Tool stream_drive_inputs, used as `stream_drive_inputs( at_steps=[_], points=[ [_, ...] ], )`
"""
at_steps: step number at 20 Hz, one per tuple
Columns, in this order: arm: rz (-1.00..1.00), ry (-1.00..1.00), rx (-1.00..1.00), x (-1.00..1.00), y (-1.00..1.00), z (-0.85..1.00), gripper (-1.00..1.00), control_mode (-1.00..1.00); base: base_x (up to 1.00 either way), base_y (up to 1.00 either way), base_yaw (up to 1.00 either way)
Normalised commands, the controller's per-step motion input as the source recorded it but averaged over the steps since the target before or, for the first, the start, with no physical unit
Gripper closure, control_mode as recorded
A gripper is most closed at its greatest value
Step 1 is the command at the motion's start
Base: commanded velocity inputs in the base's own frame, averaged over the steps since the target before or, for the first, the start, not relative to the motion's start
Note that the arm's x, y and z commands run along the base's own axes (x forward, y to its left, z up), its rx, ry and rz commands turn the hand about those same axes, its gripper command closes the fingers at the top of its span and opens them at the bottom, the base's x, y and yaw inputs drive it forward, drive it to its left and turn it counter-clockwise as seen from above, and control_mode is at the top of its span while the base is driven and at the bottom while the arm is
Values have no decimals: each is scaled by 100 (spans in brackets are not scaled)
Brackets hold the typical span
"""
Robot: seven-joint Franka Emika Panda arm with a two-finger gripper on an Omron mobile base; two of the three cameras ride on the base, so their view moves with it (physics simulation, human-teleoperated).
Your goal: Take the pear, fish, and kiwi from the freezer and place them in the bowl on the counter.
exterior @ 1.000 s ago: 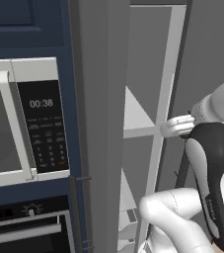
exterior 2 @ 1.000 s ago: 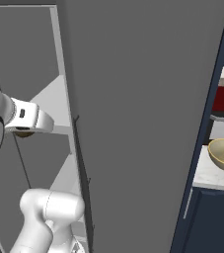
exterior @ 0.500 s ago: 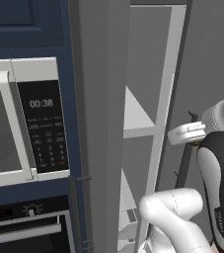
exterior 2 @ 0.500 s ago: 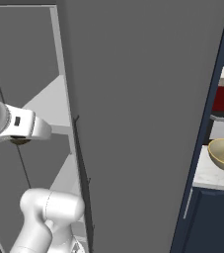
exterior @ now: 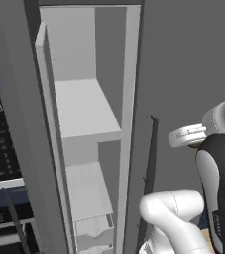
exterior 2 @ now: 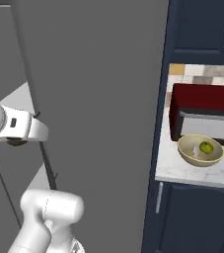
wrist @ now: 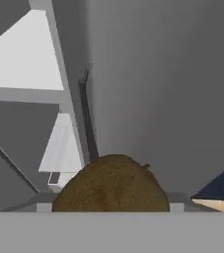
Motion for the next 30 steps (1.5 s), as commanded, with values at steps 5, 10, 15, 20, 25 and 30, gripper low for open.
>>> stream_drive_inputs(
  at_steps=[5,10,15,20,25,30],
  points=[
    [0,0,0,0,0,0,100,100,-5,-100,-8],
    [0,0,0,0,0,0,100,100,0,-100,-7],
    [0,0,0,0,0,0,100,100,-1,-100,-9],
    [0,0,0,0,0,0,100,100,0,-82,-6],
    [0,0,0,0,0,0,100,100,18,-35,0],
    [0,0,0,0,0,0,100,100,44,-20,0]
  ],
)
